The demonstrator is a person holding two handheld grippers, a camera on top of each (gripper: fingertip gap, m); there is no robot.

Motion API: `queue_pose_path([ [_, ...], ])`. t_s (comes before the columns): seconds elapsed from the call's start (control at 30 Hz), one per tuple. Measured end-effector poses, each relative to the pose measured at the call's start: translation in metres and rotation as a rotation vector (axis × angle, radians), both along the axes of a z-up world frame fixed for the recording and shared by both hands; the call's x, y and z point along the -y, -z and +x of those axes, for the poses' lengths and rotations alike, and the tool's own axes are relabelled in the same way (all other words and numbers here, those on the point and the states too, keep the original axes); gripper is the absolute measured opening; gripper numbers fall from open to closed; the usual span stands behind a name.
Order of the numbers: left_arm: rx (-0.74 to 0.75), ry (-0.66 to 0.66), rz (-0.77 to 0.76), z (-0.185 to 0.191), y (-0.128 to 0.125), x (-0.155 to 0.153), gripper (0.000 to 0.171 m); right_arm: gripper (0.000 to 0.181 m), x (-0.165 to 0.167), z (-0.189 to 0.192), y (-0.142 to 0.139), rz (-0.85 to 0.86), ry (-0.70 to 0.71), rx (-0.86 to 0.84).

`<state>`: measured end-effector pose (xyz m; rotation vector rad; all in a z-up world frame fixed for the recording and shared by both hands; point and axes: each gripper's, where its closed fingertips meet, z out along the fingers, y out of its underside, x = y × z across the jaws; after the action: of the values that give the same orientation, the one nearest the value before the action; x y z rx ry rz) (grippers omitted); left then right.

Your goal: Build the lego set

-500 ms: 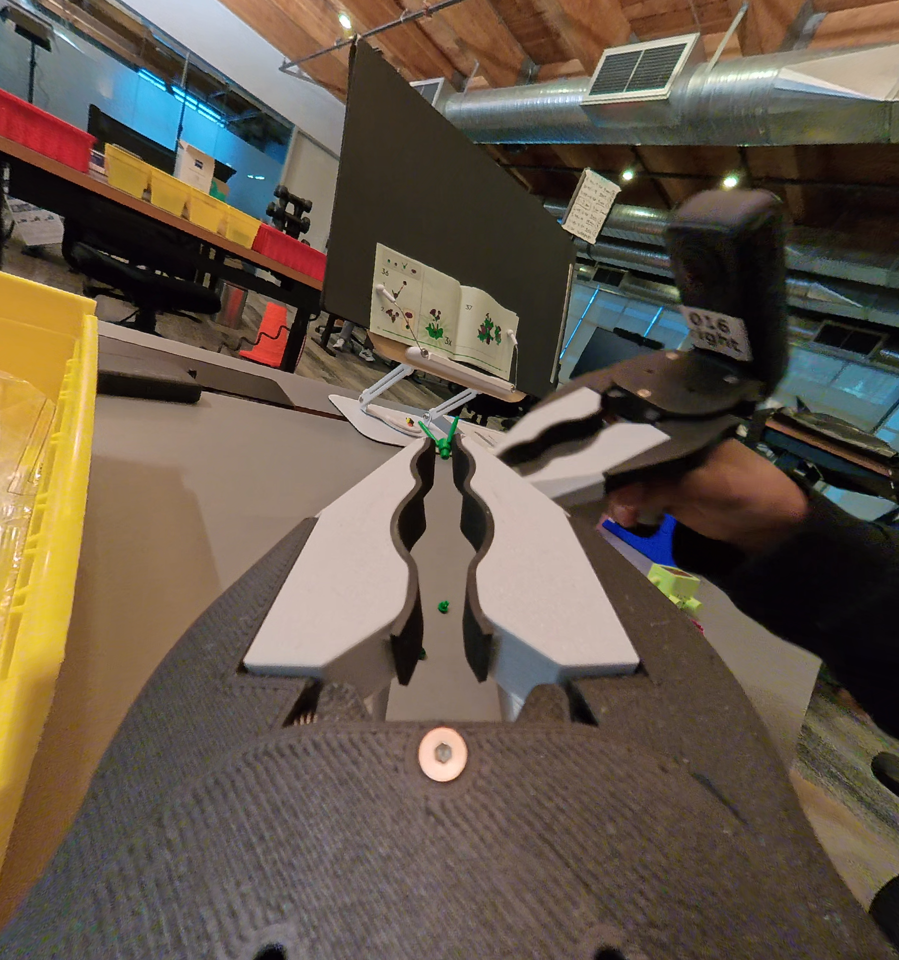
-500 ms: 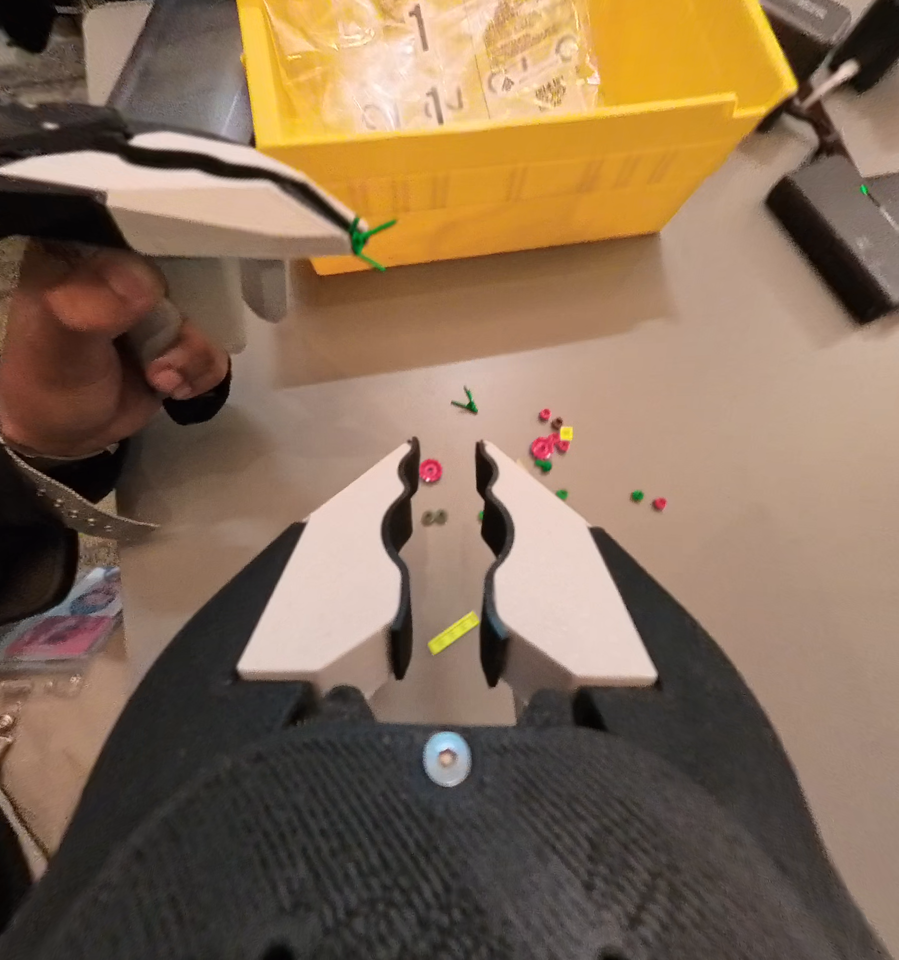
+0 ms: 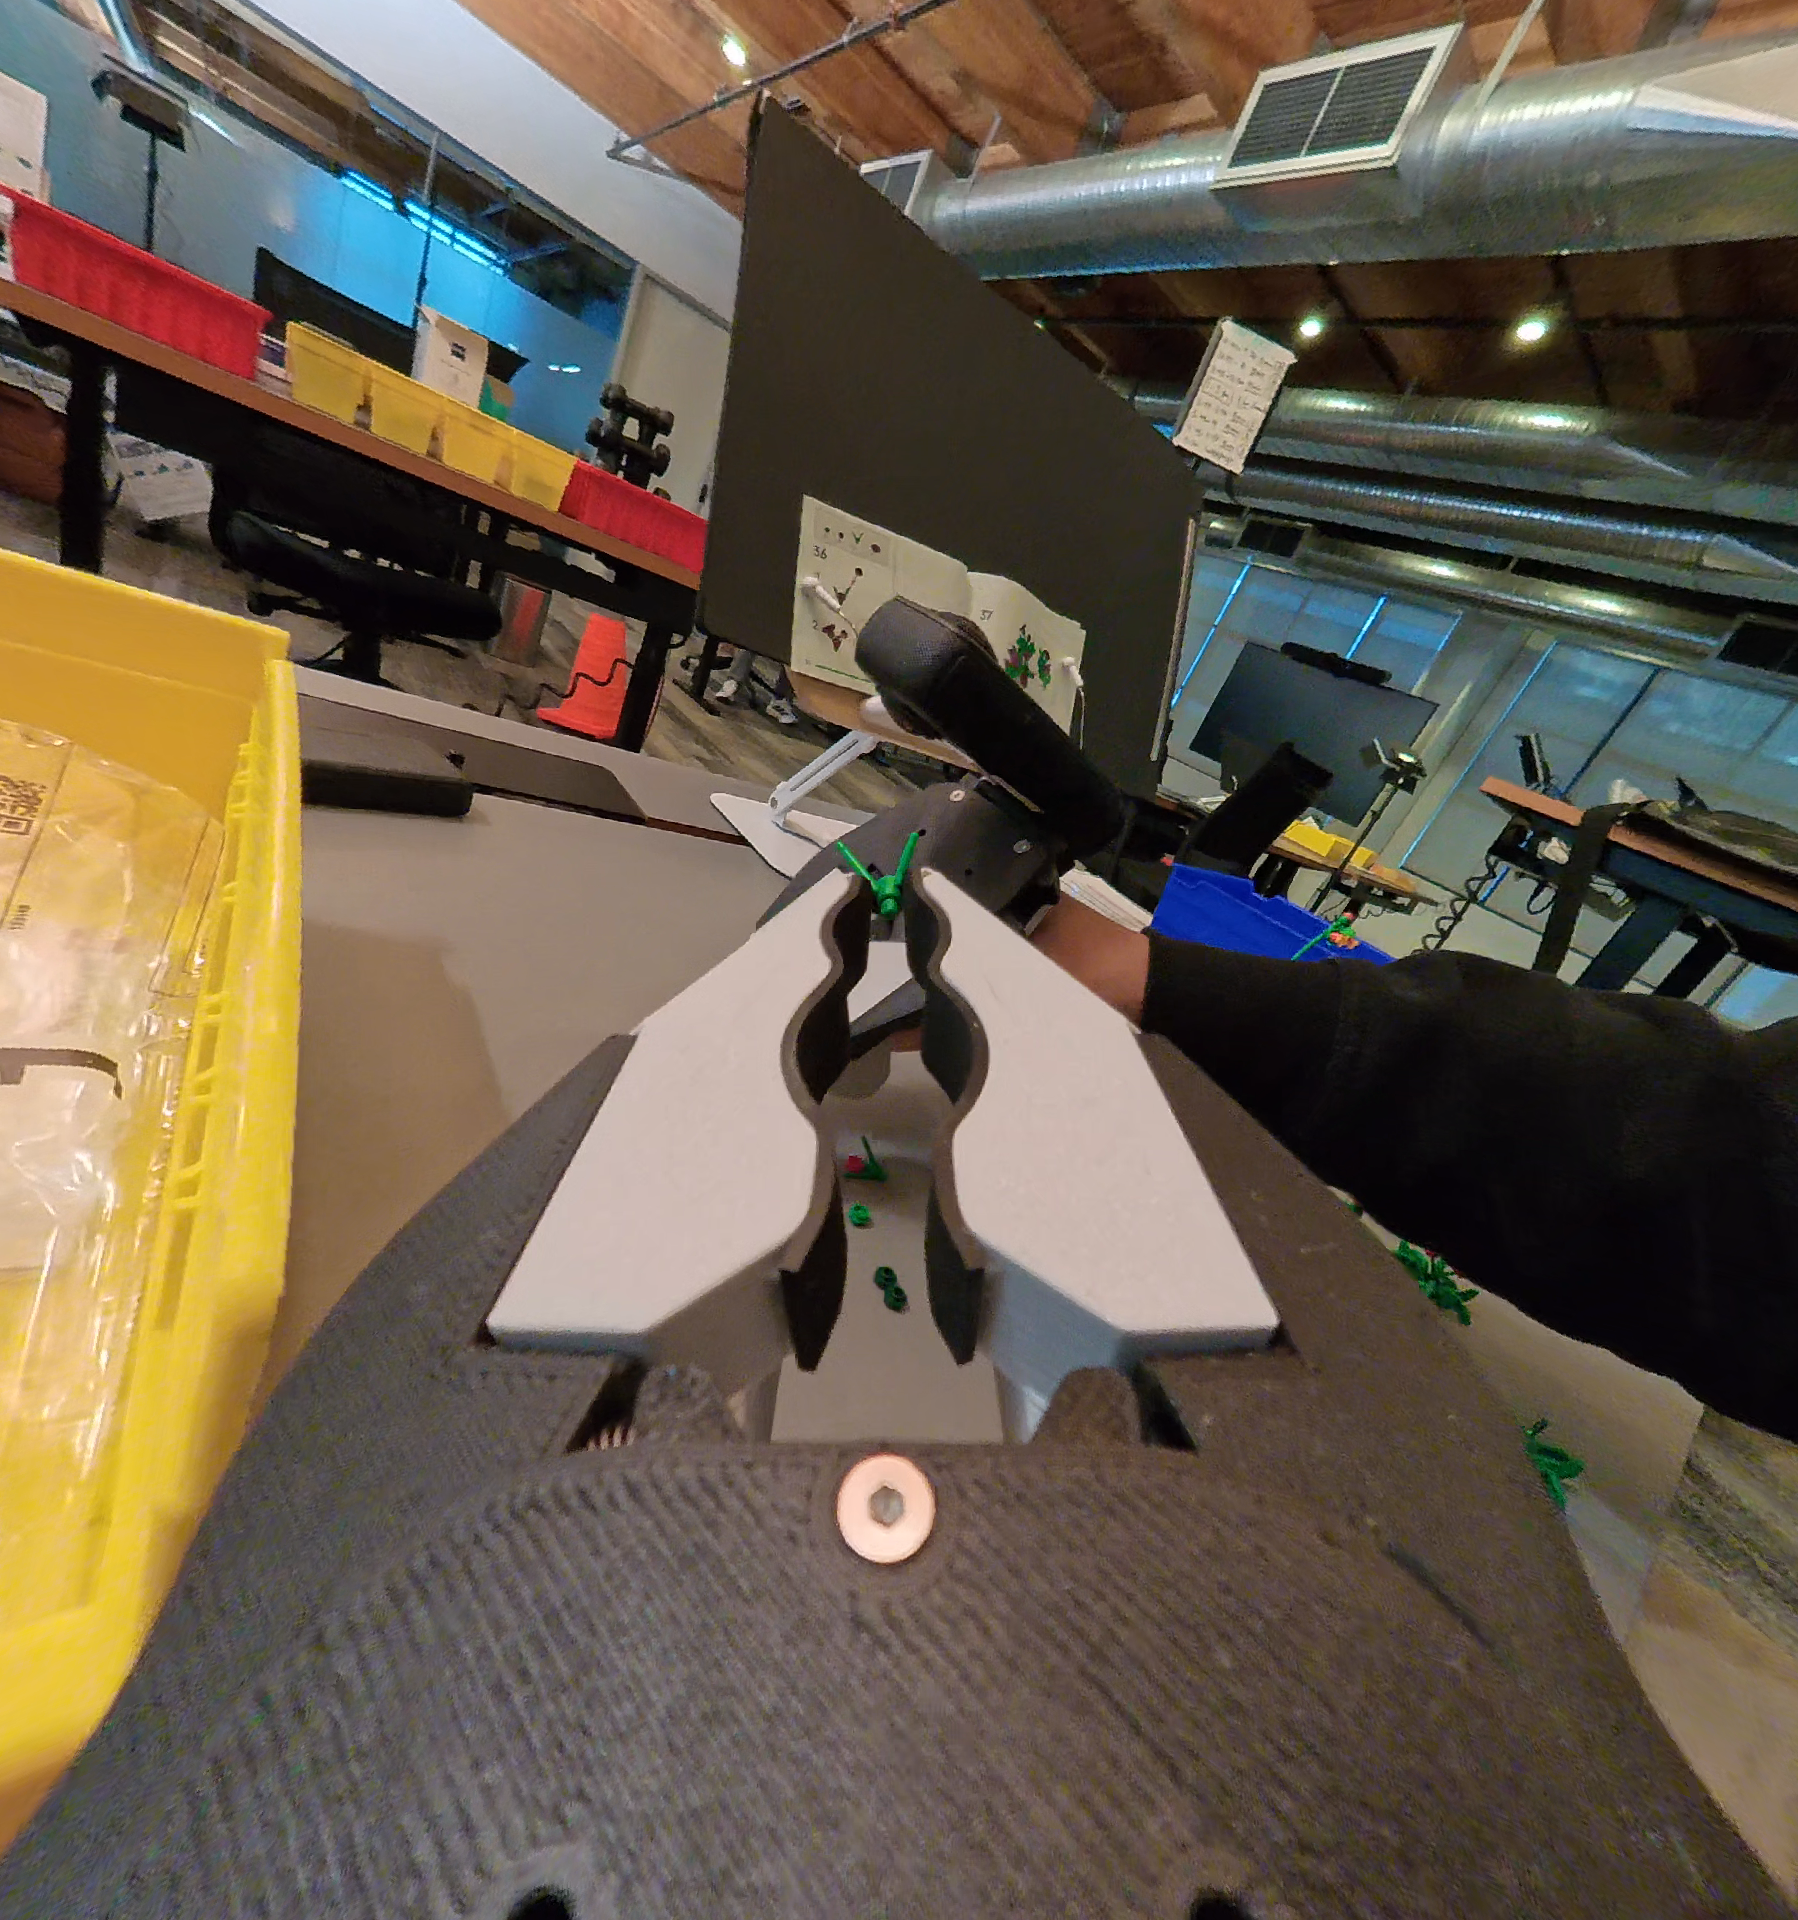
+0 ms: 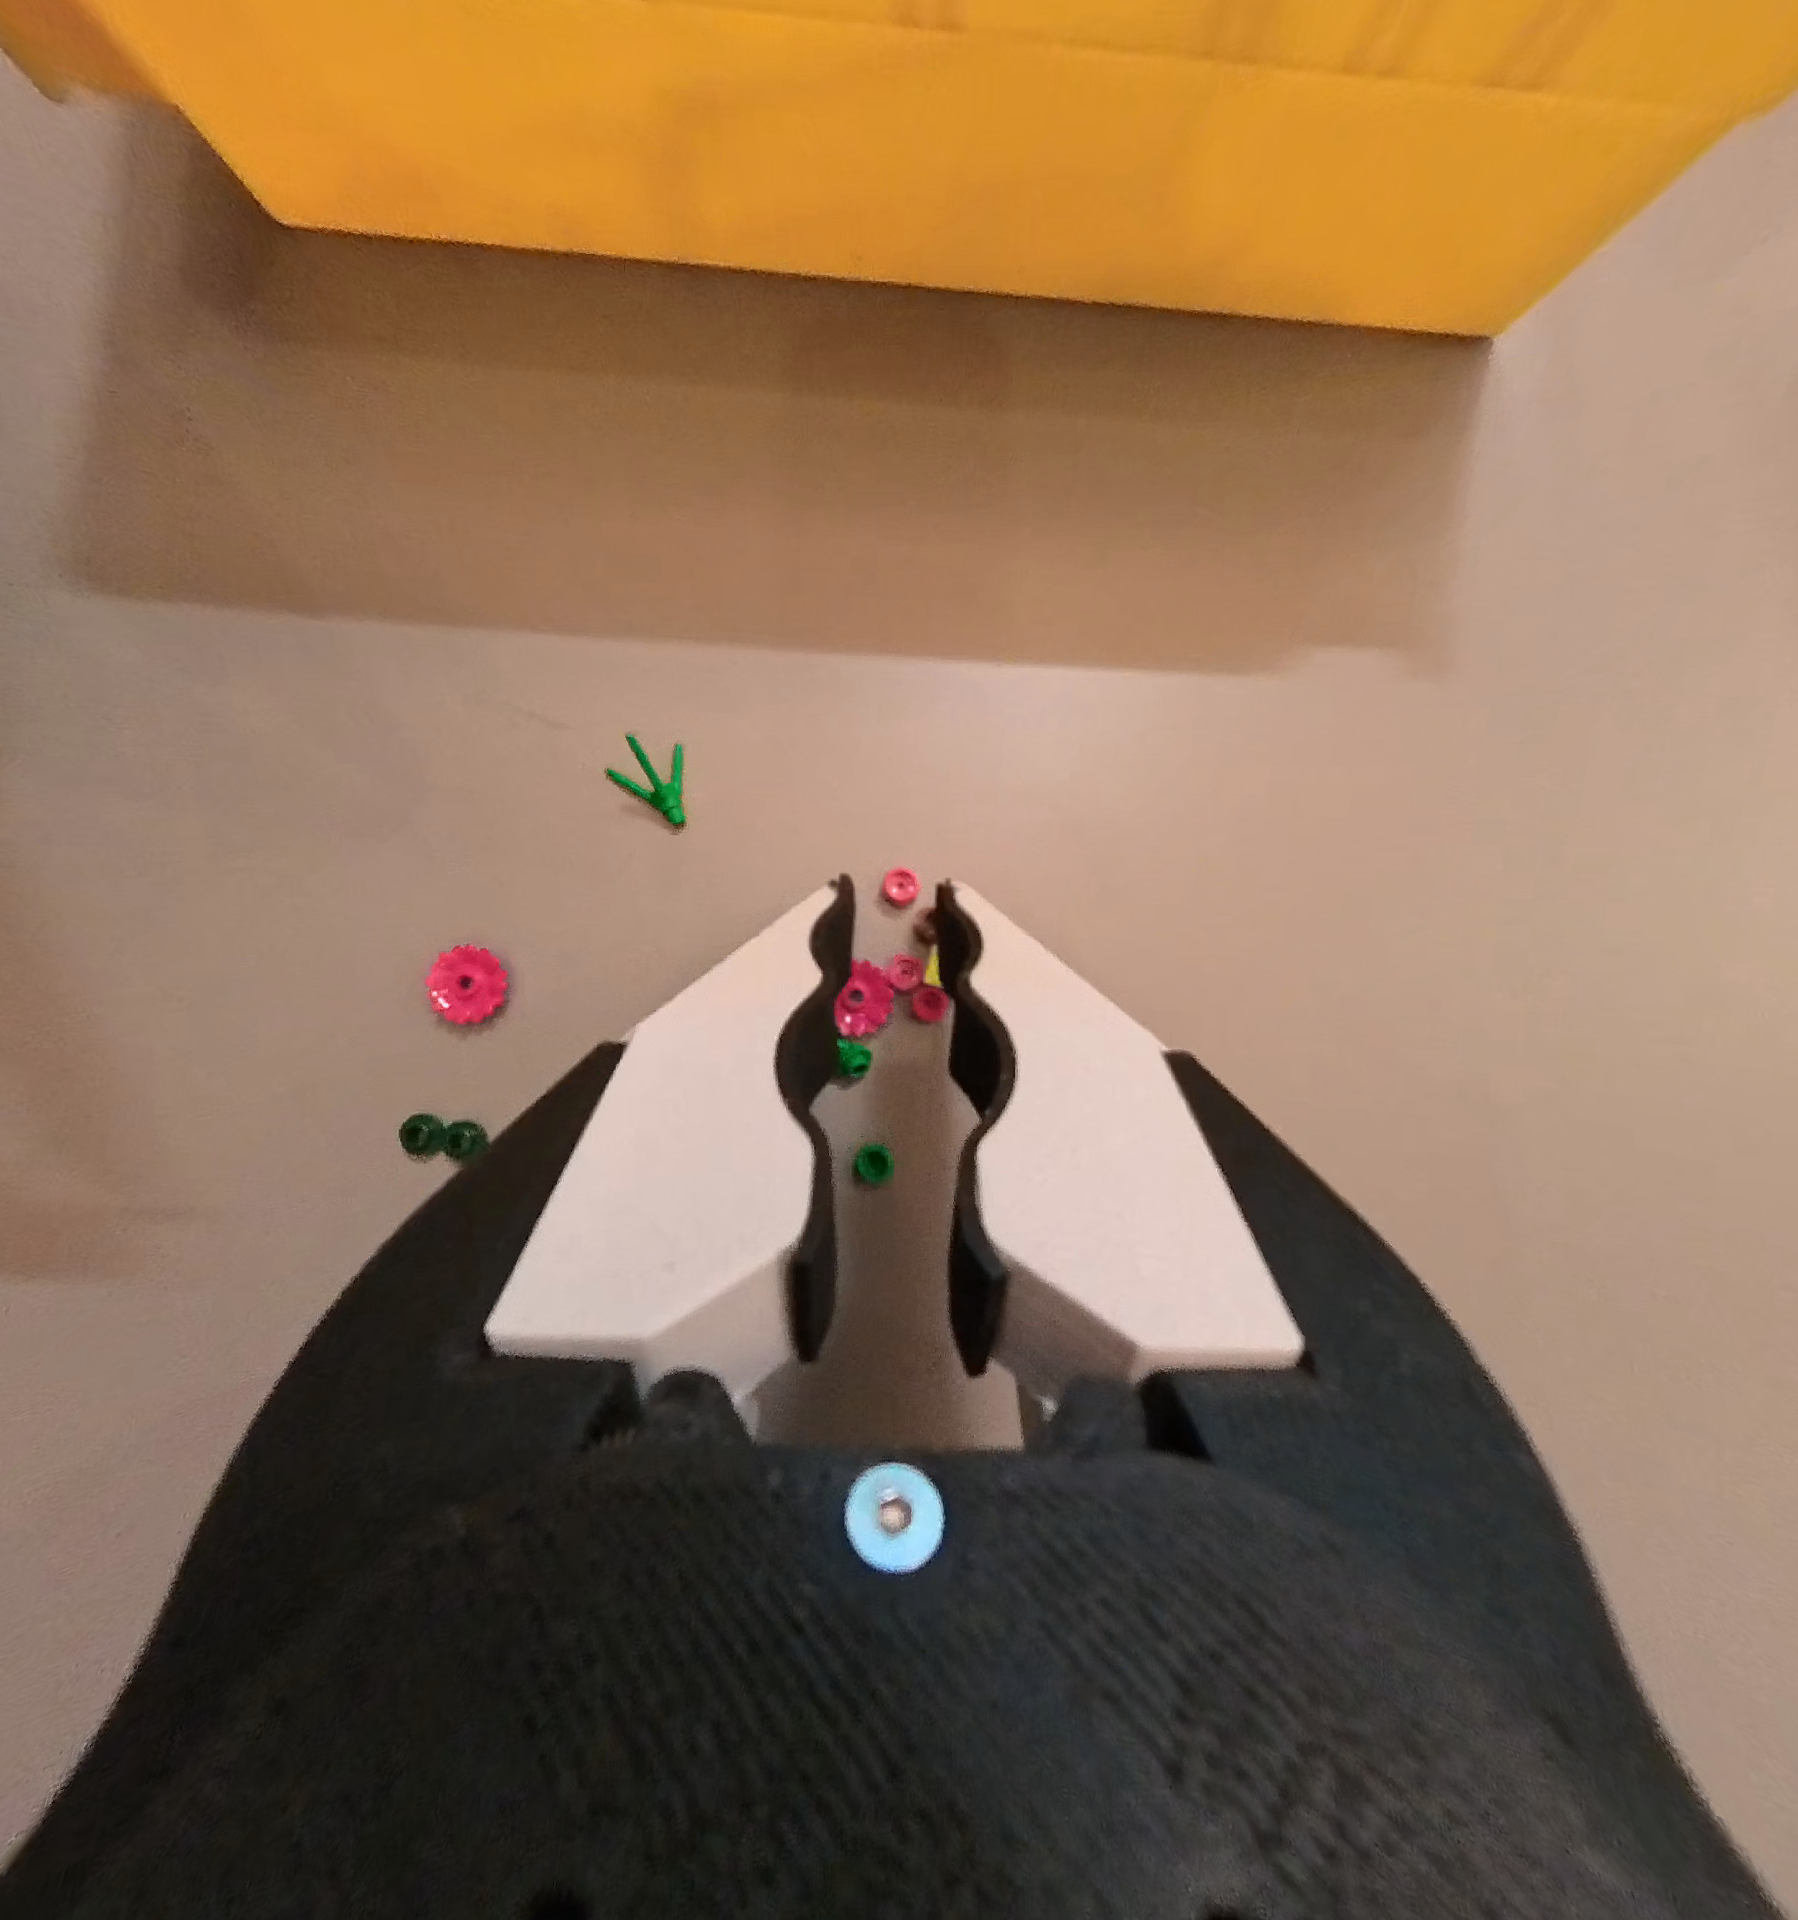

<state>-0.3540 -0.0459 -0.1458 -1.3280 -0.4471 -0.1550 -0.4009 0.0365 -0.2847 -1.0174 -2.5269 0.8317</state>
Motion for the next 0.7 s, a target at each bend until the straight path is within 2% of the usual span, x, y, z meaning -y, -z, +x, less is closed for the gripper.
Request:
queue_pose_path([
  [0.17,0.001,-0.003,0.006,-0.001,-0.001,0.001,0.004,0.013,0.004,-0.002,0.007,0.025,-0.001,0.045],
  [0.3,0.006,-0.008,0.011,-0.003,-0.002,0.004,0.004,0.004,0.006,-0.005,0.010,0.040,0.006,0.066],
  [0.43,0.009,-0.005,0.017,-0.002,-0.003,0.004,0.004,0.004,0.008,0.006,-0.005,0.017,0.019,0.074],
  [0.6,0.019,0.013,0.027,0.000,-0.003,0.003,0.004,0.004,0.027,0.055,-0.048,-0.121,0.081,0.048],
  [0.7,0.014,0.029,0.016,0.004,-0.002,-0.001,0.004,0.004,0.029,0.099,-0.055,-0.057,0.165,0.002],
])
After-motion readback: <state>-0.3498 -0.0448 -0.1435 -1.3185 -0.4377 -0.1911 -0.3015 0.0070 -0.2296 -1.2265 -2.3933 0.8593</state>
